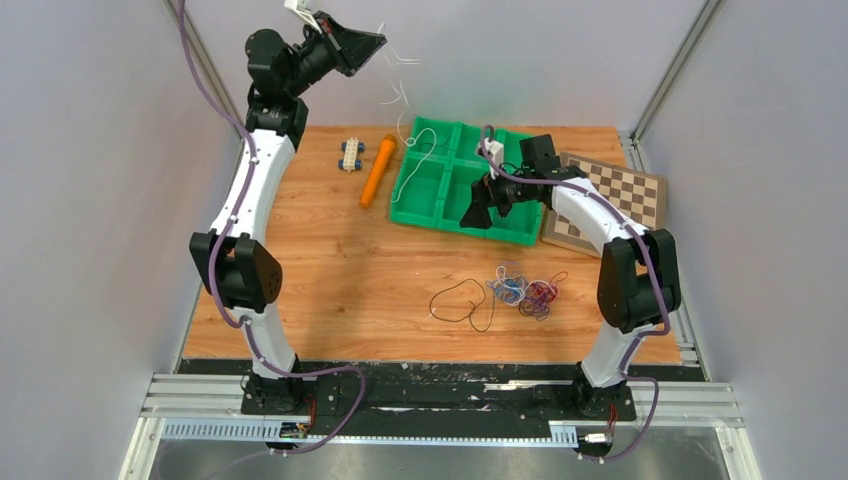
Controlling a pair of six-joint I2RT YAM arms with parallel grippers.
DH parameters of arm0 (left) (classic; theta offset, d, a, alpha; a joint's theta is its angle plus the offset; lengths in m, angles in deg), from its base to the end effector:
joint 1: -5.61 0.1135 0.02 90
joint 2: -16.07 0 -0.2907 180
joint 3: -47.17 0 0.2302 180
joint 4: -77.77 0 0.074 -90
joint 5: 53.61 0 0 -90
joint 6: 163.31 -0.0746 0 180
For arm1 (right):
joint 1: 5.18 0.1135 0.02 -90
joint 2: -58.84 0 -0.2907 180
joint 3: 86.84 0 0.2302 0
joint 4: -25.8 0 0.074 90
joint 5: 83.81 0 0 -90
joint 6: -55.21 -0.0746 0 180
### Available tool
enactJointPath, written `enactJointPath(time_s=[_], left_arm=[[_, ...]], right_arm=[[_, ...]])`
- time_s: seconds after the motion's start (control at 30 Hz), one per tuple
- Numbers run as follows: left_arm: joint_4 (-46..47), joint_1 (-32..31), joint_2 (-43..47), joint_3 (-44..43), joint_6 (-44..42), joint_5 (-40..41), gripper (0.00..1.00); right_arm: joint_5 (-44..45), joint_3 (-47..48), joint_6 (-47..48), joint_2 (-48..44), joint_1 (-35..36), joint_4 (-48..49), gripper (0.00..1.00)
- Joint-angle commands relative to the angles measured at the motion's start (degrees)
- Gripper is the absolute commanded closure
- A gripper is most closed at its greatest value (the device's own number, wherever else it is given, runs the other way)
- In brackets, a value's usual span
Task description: Untangle the cables
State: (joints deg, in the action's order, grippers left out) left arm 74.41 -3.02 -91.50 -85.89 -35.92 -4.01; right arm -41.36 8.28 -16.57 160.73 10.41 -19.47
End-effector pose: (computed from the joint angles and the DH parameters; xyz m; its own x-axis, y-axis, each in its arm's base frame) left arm 0.4245 -0.1133 0.5390 -0.1339 -0.4474 -0.8842 0.7886 0.4923 -0.3685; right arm 0.3560 0.1565 0.2728 -0.5280 -0.3664 -0.7662 -0.8250 0.4354 0.3603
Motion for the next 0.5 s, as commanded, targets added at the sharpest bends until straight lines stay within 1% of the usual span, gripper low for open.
enactJointPath(time_s=[0.0, 0.1, 0.23, 0.37, 0.43, 0.47], left_arm=[[5.2, -0.5, -0.3, 5.2, 1.2, 0.2, 1.00], [7.2, -0.7, -0.6, 8.2, 1.6, -0.6, 1.00], [8.2, -1.8, 0.4, 14.6, -1.7, -1.8, 1.00], [9.0, -2.8, 3.1, 24.5, -4.3, -3.0, 1.00], [8.2, -2.9, 4.5, 31.4, -6.5, -1.8, 1.00], [7.1, -2.8, 5.0, 33.1, -8.0, -1.5, 1.00]], right_arm=[[-1.1, 1.3, -0.2, 0.6, -0.3, 1.5, 0.08], [-1.0, 1.1, -0.2, 0.9, -0.3, 1.6, 0.08], [-1.1, 1.0, -0.2, 1.3, -0.4, 1.5, 0.08], [-1.1, 0.8, -0.3, 1.7, -0.5, 1.5, 0.08], [-1.0, 0.7, -0.3, 1.7, -0.6, 1.5, 0.08], [-0.9, 0.6, -0.2, 1.8, -0.6, 1.6, 0.08]])
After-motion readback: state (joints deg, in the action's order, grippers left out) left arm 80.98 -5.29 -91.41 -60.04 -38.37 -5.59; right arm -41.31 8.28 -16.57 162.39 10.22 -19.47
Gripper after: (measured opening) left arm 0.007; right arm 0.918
